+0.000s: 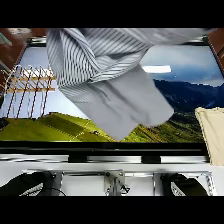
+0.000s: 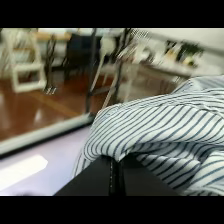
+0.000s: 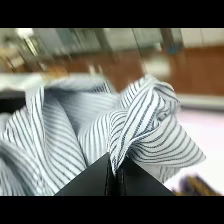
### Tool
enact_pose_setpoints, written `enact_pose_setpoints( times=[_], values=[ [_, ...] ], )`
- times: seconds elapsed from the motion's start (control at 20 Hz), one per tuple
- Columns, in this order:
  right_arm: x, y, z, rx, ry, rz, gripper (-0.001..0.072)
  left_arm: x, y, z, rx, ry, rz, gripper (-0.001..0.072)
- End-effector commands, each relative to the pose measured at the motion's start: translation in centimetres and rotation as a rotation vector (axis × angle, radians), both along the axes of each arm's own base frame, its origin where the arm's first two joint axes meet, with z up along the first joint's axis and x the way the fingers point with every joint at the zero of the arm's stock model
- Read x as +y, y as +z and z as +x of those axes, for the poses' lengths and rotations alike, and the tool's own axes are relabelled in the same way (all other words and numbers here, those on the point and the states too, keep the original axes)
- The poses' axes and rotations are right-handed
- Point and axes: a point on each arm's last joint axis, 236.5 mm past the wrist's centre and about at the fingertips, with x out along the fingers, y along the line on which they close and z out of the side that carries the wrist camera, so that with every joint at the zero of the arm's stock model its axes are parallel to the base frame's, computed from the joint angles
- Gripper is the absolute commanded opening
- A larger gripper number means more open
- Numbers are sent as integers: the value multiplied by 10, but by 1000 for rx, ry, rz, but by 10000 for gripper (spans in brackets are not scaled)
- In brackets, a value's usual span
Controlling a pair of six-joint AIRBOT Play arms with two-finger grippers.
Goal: Fold the shirts.
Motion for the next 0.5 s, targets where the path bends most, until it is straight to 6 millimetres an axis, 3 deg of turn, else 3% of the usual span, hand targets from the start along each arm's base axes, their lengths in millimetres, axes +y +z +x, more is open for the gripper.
enact_pose_setpoints(
  times=[0.0, 0.15, 0.25, 0.35, 0.45],
  values=[
    [-14, -107, 18, 415, -37, -173, 85, 29, -115, 42, 312, 115, 245, 53],
    [-16, -185, 50, 656, -38, -238, 86, 25, -229, 58, 568, 88, 373, 53],
    [-10, -236, 66, 784, -19, -271, 86, 18, -298, 58, 710, 61, 431, 53],
    [13, -288, 69, 901, 37, -344, 86, 13, -352, 53, 823, 38, 479, 54],
    [45, -337, 67, 987, 116, -428, 86, 11, -388, 50, 897, 24, 514, 54]
  ],
)
